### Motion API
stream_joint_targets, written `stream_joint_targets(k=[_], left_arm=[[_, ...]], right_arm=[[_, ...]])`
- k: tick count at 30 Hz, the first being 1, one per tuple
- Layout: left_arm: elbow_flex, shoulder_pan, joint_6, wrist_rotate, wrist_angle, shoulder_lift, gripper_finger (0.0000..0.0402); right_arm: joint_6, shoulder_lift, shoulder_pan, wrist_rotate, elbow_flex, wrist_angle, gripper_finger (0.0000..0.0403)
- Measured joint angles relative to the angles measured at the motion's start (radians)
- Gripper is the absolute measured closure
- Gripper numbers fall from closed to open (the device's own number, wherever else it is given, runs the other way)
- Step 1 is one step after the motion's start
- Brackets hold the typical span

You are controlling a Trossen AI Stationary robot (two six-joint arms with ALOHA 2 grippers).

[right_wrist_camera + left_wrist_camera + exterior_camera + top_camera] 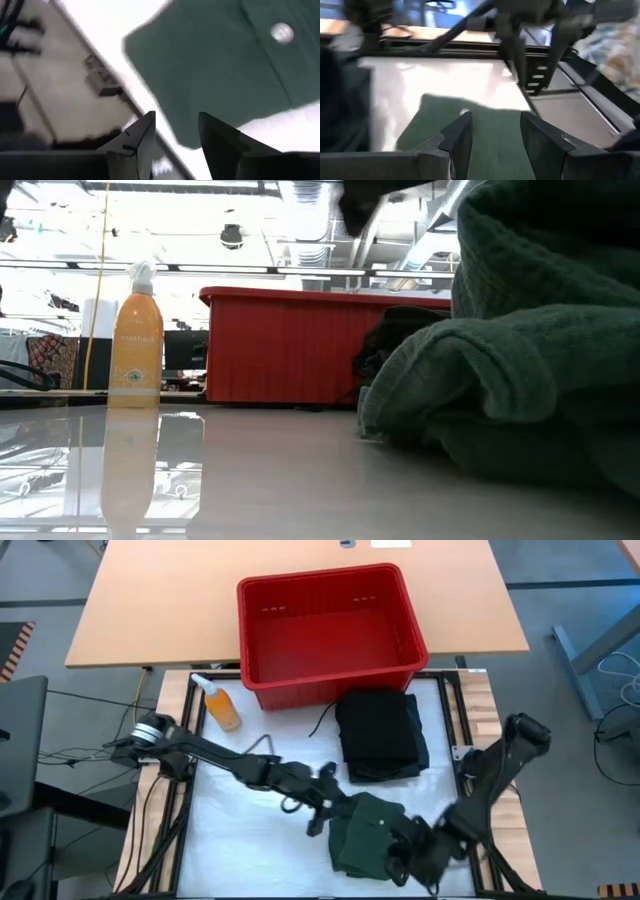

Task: Fold Laundry from Bin
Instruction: Fold the green polo shirt, then stack the green polo shirt on top of the black shirt

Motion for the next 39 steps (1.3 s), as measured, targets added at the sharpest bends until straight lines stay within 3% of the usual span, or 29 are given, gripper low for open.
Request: stream_joint_targets(k=[5,10,14,20,22,27,30,36,39], left_arm=[[0.254,0.02,0.07,0.121,-0.144,0.196,0.0246],[0.477,0.046,0.121,0.188,-0.35,0.343,0.0246],[0.58,0.06,0.15,0.192,-0.524,0.432,0.0246],[0.595,0.06,0.111,0.187,-0.709,0.471,0.0246],[0.596,0.057,0.108,0.148,-0.769,0.471,0.0246],[0.595,0.04,0.071,0.088,-0.83,0.445,0.0246],[0.595,0.028,0.042,0.064,-0.833,0.406,0.0246],[0.59,-0.006,0.001,-0.086,-0.902,0.256,0.0246],[0.495,-0.031,-0.072,-0.123,-0.845,0.173,0.0246]], right_arm=[[0.252,0.081,0.104,0.157,-0.026,-0.006,0.0231],[0.401,0.148,0.154,0.164,-0.028,0.007,0.0232],[0.411,0.172,0.171,0.165,-0.028,0.066,0.0232],[0.468,0.177,0.186,0.166,-0.028,0.019,0.0232],[0.581,0.177,0.198,0.184,-0.028,-0.053,0.0232],[0.593,0.171,0.173,0.193,-0.036,-0.112,0.0224],[0.593,0.171,0.146,0.194,-0.039,-0.173,0.0208],[0.606,0.106,0.134,0.194,-0.037,-0.241,0.0154],[0.62,0.081,0.148,0.202,-0.037,-0.287,0.0131]])
